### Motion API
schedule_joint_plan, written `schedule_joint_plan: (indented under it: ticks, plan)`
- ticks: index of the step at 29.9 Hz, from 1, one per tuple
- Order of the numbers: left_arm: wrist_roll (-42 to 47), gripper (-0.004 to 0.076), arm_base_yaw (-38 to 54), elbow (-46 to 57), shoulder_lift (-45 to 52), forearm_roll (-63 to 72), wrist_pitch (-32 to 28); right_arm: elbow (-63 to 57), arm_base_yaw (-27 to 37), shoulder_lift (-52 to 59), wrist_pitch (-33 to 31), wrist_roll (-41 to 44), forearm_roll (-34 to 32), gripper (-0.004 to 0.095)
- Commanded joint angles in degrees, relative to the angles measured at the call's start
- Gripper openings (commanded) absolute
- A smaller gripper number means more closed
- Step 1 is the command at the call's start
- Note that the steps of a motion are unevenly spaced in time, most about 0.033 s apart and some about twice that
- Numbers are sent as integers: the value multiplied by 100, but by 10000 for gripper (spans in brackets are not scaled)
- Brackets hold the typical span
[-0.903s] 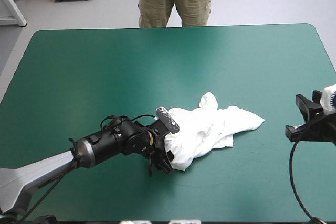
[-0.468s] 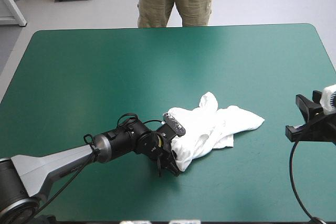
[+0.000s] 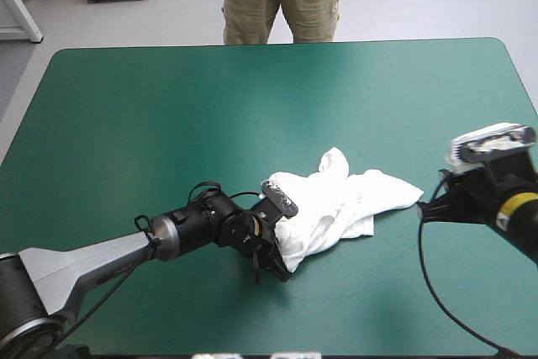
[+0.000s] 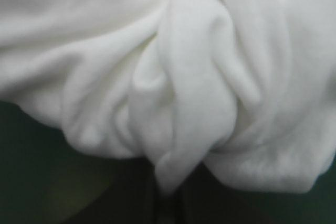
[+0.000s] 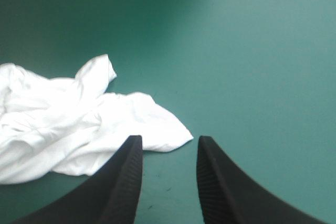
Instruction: Fold the cloth
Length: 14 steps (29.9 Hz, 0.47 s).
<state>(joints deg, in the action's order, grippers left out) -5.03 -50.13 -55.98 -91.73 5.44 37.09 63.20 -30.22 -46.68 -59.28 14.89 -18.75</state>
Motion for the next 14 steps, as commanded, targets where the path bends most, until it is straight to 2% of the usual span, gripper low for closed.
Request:
schedule_joint_plan:
  ticks: [1,5,9,11,14]
  plan:
    - [29,-7,2,-117,136,16,-33,-211,0,-393,626,191,-259,341]
    - [86,-7,2,-117,136,-27,33,-468,117,-851,784,429,-476,359]
    - [49,-7,2,-117,136,-14,33,-530,646,-1341,1129,233,-245,386]
    - [49,-7,2,-117,136,-6,33,-530,1028,-1586,1369,-140,131,400]
    - [49,-7,2,-117,136,-6,33,-530,1715,-2031,1579,-1017,1135,411]
